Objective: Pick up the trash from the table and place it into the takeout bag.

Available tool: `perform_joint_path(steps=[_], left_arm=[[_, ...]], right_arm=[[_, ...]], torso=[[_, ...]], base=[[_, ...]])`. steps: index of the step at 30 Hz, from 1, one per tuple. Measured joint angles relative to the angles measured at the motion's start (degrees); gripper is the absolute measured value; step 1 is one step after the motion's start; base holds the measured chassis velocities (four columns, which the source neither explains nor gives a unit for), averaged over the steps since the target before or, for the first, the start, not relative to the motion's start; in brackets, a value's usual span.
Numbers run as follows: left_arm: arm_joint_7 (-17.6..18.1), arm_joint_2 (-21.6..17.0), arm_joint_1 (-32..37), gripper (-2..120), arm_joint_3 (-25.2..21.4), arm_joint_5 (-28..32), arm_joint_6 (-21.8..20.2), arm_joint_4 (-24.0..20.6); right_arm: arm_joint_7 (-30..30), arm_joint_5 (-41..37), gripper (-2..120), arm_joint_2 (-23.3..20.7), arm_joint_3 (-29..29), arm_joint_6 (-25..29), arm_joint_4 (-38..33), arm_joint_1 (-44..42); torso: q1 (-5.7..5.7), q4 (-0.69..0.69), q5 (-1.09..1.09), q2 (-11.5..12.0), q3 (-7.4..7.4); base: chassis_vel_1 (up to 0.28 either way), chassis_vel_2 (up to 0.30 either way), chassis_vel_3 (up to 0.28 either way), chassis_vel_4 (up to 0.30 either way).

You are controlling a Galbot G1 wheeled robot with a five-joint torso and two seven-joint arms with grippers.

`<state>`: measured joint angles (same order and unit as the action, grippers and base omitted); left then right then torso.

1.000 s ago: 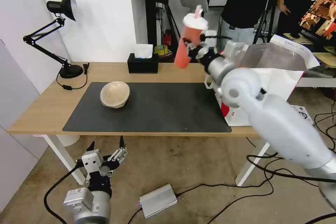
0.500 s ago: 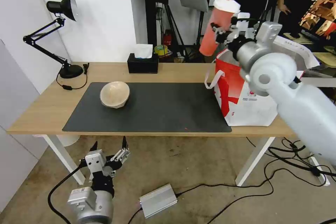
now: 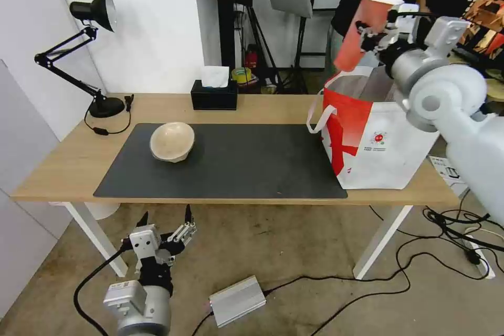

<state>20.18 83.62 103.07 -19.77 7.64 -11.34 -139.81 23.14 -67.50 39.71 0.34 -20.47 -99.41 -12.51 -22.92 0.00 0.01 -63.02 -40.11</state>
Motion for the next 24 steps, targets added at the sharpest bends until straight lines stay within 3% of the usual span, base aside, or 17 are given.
perform_joint_path(steps=[13,24], left_arm=[[0.00,-0.39,-0.11,100,0.12,0.04,-0.01,0.20],[0.03,-0.55,-0.14,100,-0.03,-0.26,-0.13,0.31]], right_arm=[[-0.42,5.59,3,-2.15,0.78,-2.39,6.13,-2.88],[-1.29,5.49,3,-3.28,0.36,-14.07,7.75,-2.15]], torso=[[0.00,0.00,0.00,0.00,0.00],[0.00,0.01,0.00,0.00,0.00]], base=[[0.000,0.000,0.000,0.000],[0.000,0.000,0.000,0.000]])
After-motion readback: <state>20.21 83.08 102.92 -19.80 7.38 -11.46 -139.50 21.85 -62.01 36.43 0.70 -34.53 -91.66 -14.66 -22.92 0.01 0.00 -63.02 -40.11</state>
